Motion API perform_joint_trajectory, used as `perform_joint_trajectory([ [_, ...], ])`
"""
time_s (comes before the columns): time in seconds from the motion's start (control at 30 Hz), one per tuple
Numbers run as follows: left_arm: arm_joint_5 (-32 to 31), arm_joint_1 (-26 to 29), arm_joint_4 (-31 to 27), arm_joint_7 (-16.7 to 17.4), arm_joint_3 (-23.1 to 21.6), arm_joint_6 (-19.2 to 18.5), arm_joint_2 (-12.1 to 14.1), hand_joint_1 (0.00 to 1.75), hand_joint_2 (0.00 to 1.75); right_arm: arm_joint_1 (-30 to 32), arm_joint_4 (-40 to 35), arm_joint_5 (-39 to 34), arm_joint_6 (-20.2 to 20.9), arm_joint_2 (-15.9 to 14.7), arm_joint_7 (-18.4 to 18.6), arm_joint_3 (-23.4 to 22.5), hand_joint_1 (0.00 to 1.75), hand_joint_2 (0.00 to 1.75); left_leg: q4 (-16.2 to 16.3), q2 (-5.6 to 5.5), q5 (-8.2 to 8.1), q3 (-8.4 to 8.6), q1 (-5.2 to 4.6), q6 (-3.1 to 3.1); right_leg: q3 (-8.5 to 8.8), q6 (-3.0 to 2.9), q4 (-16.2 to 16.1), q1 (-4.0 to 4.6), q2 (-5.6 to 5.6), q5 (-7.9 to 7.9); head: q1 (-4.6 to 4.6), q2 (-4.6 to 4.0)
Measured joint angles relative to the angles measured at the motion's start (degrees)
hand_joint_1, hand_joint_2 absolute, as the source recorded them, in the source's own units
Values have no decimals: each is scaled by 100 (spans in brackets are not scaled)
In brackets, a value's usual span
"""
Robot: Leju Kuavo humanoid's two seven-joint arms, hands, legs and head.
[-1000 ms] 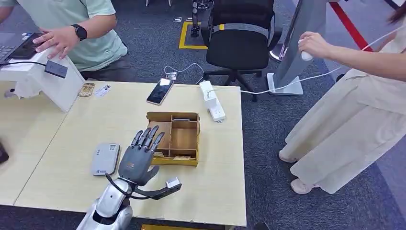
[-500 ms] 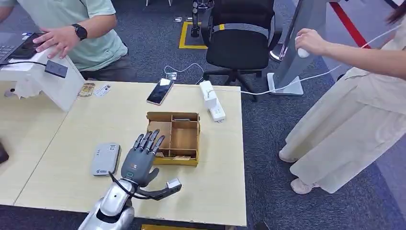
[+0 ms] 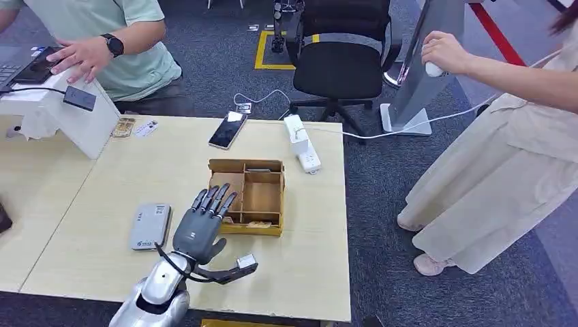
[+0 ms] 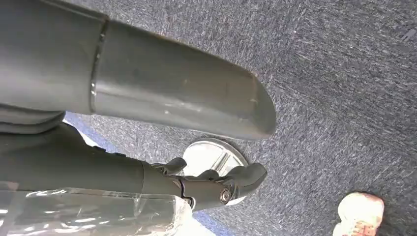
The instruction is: Pass the card to the sensor for recognition and then transmit it.
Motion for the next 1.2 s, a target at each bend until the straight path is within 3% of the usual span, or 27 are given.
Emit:
perform_joint_trajectory([
  [0.07,0,0,-88,-53,4,0,-2,0,175,0,-2,0,0,0,-7,-2,0,0,0,0,0,0,0,0,0,0,0,0,0,0,0,0],
  [0.1,0,0,-129,-75,7,0,0,19,175,0,0,-2,0,0,-7,-2,0,0,0,0,0,0,0,0,0,0,0,0,0,0,0,0],
  [0.2,0,-1,-227,-74,13,-17,0,152,175,0,-2,-2,0,0,-11,-2,0,0,0,0,0,0,0,0,0,0,0,0,0,0,0,2],
  [0.33,0,4,-262,-158,13,-133,2,140,175,0,0,-2,-2,0,-28,-4,0,0,0,0,0,0,0,0,0,0,0,0,0,0,-2,0],
  [0.63,2,42,-247,-195,13,-299,31,140,175,-2,0,-2,-2,-2,-44,-9,0,0,0,0,0,-1,0,0,0,0,0,0,0,0,0,0],
  [0.7,4,41,-230,-203,13,-328,33,108,175,-2,0,-2,-2,-2,-44,-9,0,0,0,0,0,0,0,0,0,0,0,0,-1,0,0,0],
  [0.73,11,38,-221,-208,13,-392,33,65,175,-2,0,-2,-2,-2,-44,-9,0,0,0,0,0,0,0,0,1,0,0,0,-1,0,0,2],
  [0.77,18,36,-210,-212,13,-461,33,37,175,-3,0,0,-2,-2,-46,-9,0,0,0,-1,0,0,0,0,1,0,0,0,-1,0,0,0],
  [0.83,50,31,-151,-227,13,-592,61,14,175,-4,0,0,-2,-2,-44,-9,0,0,0,-1,0,1,-1,0,2,0,0,0,-1,0,0,0],
  [0.9,81,44,-66,-247,13,-666,81,3,175,-3,0,0,-2,-2,-44,-9,0,0,0,1,0,1,0,0,2,0,0,0,1,0,0,0],
  [0.97,142,73,0,-271,13,-743,109,5,175,-4,0,0,-2,-11,-41,-9,0,0,0,1,0,1,0,0,1,0,0,0,0,0,0,0],
  [1.03,188,126,59,-271,13,-754,151,38,175,-4,0,0,-7,-17,-37,-9,0,0,0,0,0,0,0,0,1,0,0,0,0,0,0,2],
  [1.07,210,142,81,-269,13,-750,164,117,175,-5,0,0,-11,-17,-22,-9,0,0,0,-1,0,0,1,0,1,0,0,0,0,0,0,2],
  [1.1,210,151,85,-267,13,-734,171,164,175,-7,0,0,-20,-20,-9,-7,0,0,0,-1,0,0,1,0,1,0,0,0,0,0,0,0],
  [1.13,210,151,85,-267,13,-726,177,175,175,-8,0,0,-22,-26,7,0,0,0,0,-2,0,-1,0,0,1,0,0,0,-1,0,0,0],
  [1.2,208,144,85,-260,13,-671,190,175,175,-8,0,0,-24,-39,64,31,0,0,0,-1,0,0,0,0,1,0,0,0,0,0,-2,0],
])
